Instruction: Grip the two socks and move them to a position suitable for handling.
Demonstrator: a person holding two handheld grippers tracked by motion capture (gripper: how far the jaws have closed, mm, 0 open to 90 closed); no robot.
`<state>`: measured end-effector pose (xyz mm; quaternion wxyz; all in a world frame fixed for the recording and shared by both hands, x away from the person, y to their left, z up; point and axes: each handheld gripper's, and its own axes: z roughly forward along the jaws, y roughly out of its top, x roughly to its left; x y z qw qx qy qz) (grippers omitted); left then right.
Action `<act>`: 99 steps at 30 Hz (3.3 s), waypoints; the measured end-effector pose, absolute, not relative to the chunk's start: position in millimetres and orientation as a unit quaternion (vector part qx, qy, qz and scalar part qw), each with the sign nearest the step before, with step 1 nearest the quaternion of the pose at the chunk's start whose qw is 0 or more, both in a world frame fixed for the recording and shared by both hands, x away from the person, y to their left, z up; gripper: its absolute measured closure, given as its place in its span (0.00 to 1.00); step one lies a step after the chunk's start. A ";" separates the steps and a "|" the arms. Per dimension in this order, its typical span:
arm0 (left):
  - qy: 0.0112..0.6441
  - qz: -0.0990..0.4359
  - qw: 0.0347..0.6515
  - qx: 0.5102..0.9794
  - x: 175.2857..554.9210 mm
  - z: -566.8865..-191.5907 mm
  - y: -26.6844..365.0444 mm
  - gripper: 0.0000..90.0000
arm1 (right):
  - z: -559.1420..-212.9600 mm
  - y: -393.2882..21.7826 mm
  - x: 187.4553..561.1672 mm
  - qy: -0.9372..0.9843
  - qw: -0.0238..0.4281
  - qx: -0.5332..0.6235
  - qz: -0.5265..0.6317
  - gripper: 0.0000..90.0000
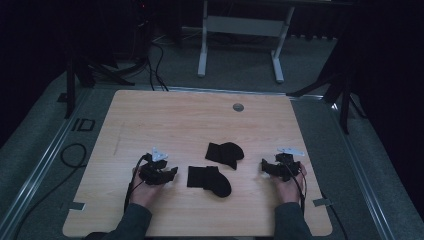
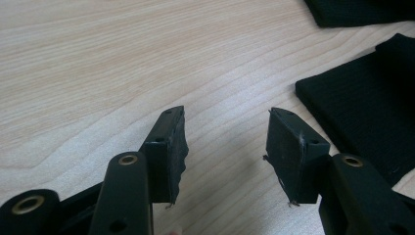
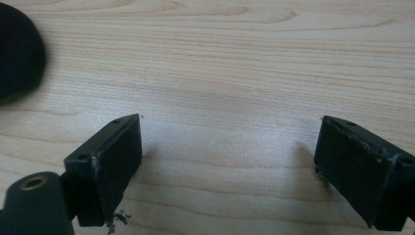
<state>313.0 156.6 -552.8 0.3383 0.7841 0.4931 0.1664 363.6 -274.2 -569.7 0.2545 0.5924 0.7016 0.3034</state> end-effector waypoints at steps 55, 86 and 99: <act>0.487 0.221 0.272 0.800 312.2 -554.2 143.9 0.56 | -539.3 -235.8 327.6 0.774 0.196 0.513 0.315 0.69; 0.472 0.183 0.346 0.790 301.8 -541.5 141.4 0.77 | -532.6 -153.2 282.0 0.870 0.081 0.344 0.344 0.97; 0.444 0.162 0.382 0.794 291.3 -539.3 123.7 0.72 | -547.9 -144.7 283.5 0.886 0.069 0.341 0.305 0.99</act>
